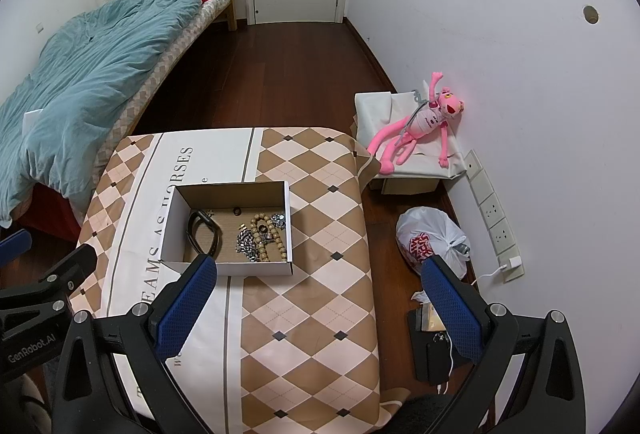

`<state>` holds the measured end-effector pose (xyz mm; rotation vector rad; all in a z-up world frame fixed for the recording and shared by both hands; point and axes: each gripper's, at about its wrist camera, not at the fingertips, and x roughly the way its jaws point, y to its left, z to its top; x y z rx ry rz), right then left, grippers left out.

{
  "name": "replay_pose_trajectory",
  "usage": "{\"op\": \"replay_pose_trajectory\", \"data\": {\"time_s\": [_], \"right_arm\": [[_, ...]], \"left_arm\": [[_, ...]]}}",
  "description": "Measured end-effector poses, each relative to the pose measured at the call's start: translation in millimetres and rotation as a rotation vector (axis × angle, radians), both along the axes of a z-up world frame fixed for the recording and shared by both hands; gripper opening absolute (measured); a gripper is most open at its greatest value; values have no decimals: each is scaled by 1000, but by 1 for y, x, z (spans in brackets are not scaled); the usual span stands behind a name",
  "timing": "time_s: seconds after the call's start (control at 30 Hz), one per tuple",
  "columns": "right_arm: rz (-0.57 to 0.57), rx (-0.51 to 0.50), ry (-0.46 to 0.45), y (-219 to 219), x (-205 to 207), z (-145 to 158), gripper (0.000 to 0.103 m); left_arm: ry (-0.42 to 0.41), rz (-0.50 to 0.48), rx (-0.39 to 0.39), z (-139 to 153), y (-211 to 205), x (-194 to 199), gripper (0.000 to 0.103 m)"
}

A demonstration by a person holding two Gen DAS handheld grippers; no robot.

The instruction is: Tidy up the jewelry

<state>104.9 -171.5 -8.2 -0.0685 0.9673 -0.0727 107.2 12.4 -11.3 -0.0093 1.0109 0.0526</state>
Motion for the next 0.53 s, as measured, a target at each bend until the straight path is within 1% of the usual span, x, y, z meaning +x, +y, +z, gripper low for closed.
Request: {"op": "replay_pose_trajectory", "data": {"time_s": [0.37,0.53], "right_arm": [[0,0,0,0,1,1,103],[-1,-2,0,0,0,0,103]], "left_arm": [[6,0,-9,-1,0,1,102],[-5,2,-15,1,-1,0,102]]}}
